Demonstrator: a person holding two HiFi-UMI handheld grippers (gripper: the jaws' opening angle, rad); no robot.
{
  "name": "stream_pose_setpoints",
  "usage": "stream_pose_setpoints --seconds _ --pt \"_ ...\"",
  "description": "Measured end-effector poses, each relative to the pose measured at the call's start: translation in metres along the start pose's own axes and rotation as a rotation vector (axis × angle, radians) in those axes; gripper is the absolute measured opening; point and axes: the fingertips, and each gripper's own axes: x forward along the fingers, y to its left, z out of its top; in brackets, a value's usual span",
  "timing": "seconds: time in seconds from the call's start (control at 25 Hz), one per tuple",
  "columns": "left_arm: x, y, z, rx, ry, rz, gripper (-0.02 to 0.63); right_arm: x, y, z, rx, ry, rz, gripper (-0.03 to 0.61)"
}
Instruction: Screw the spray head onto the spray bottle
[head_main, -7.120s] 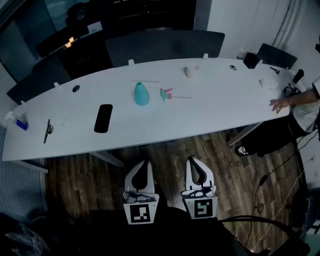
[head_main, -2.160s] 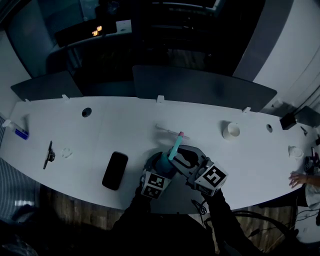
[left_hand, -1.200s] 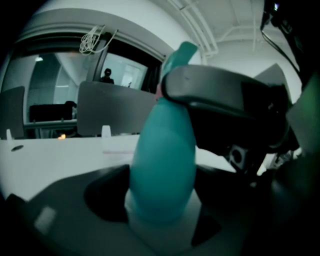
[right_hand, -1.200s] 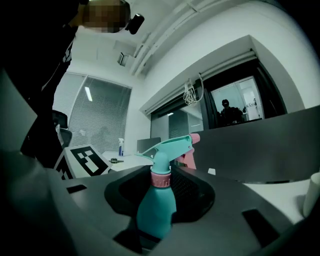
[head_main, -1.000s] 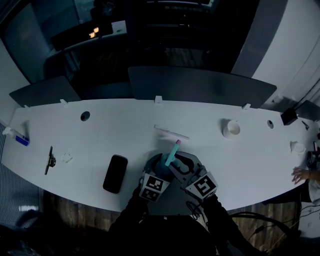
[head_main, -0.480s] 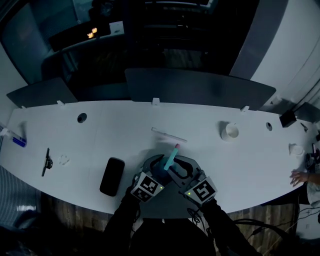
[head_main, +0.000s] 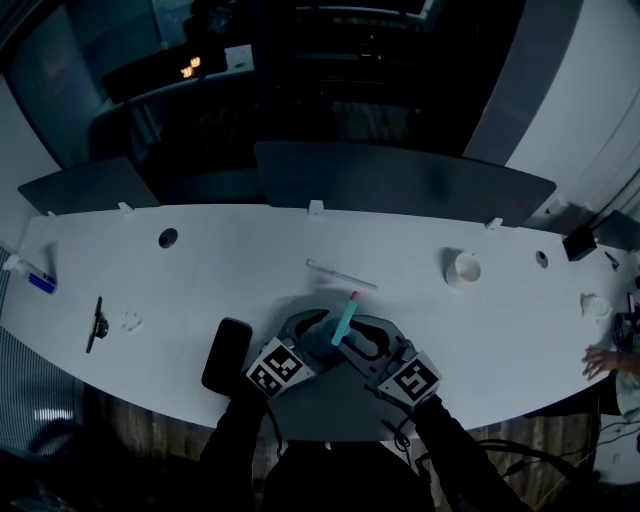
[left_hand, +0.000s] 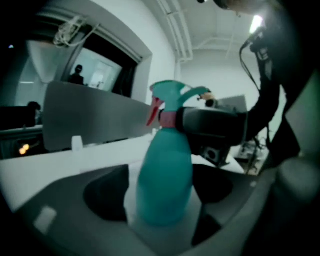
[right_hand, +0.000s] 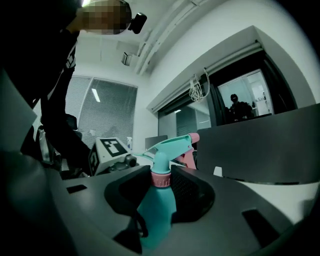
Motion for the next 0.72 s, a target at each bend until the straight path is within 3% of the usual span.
stream_pose_setpoints --seconds 0.08,0.12,0.2,0.28,0.44,0.52,0.6,0.72 --pt "0.006 -0.007 0.001 0.049 0.043 -0.128 0.36 -0.001 0.0 0.0 -0.012 0.012 0.032 0.133" --pt "0.007 -0.009 0.002 0.058 0.049 -0.15 0.359 -0.001 -0.001 0.0 -0.019 0.016 0.035 0.133" --pt "0.008 -0.007 0.005 0.039 0.02 -0.104 0.354 -0.002 -0.003 0.0 -0.033 0.009 0.014 0.133" --pt "0.007 -0.003 0.007 -0.005 -0.043 0.039 0.354 -0.003 -0.006 0.001 -0.02 -0.019 -0.044 0.133" --pt "0.001 0.004 0.01 -0.102 -0.118 0.431 0.354 -0.005 -0.005 0.0 -0.009 -0.047 -0.16 0.133" --pt "0.001 0.004 0.01 -0.135 -0.128 0.538 0.356 -0.006 -0.004 0.0 -0.007 -0.048 -0.18 0.133" --pt "0.001 0.002 0.009 -0.14 -0.14 0.478 0.36 -0.007 -0.004 -0.001 -0.008 -0.045 -0.163 0.133" --pt "-0.005 0.0 0.006 -0.095 -0.106 0.2 0.377 -0.005 -0.001 -0.002 -0.003 -0.023 -0.086 0.133"
